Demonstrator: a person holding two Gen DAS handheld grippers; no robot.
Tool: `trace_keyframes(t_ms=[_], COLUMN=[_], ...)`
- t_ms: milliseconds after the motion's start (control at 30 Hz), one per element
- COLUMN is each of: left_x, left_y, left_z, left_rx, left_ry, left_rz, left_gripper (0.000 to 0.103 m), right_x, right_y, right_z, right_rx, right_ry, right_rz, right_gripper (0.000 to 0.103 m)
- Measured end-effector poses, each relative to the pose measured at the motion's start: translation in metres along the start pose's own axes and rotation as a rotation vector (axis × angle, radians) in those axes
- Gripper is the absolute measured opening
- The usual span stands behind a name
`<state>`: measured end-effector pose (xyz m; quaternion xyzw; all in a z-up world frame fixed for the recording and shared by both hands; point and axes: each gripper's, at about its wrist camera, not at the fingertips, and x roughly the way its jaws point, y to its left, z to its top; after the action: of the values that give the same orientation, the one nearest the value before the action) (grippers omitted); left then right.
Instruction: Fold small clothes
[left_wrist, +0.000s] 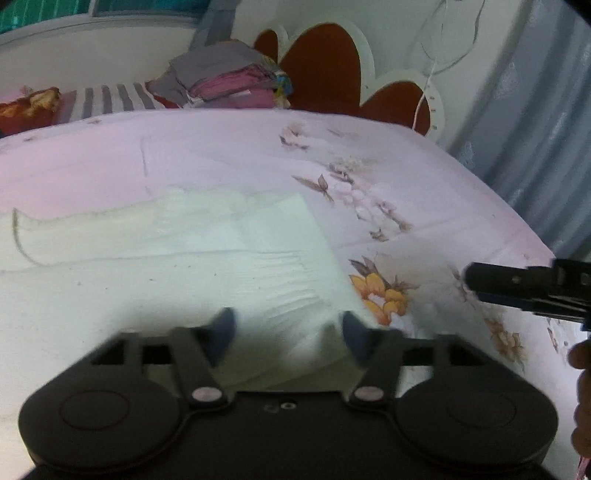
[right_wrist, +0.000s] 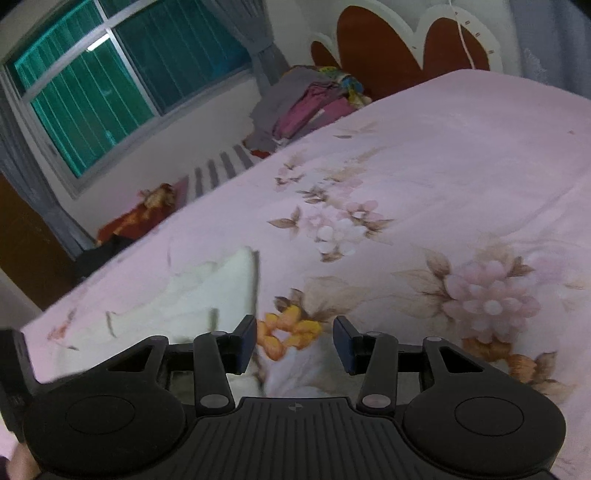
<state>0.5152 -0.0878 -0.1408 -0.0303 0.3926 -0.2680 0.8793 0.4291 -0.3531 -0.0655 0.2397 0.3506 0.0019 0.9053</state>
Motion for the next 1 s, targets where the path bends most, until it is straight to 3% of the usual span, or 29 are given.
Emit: trace_keyframes(t_ms=[33,200,433,500,667,900,1000], left_x=[-0.009,-0.067,-0.148,-0.16,-0.156,-0.148,-0.142], left_y=[0.0,0.034,0.11,0.131,0.167,0.193,0.196], left_z=[-0.003,-0.026,-0.063,-0.07,-0.075,-0.069,-0.072], left_rx=[0.006,-0.079,-0.173,-0.209,-0.263,-0.276,-0.236], left_ry=[-0.026,-0.091,-0.097,-0.09,-0.05,-0.068,-0.066], left_rz=[0.029,0.162,0.451,0.502,0.548,0.492,0.488], left_gripper=[0.077,0.073,0.07,0.068,0.06,0.057,0.058], right_x=[0.001,0.019,0.049,0.053,0.062,0.079,0.085], right_y=[0.003,0.024,0.052,0.055,0.057,0.064,0.068], right_z=[0.001,0.001,-0.014,-0.018,-0.023,-0.027,-0.027], right_rx=[-0.003,-0.013,-0.039,-0.048,-0.029,-0.037,-0.027], right_ry=[0.004,0.043,0.12,0.13,0.148,0.182,0.185], right_rz=[0.013,0.091,0.135,0.135,0.119,0.09,0.098], right_gripper=[0.046,0.046,0.046,0.046,0.046,0.046,0.046])
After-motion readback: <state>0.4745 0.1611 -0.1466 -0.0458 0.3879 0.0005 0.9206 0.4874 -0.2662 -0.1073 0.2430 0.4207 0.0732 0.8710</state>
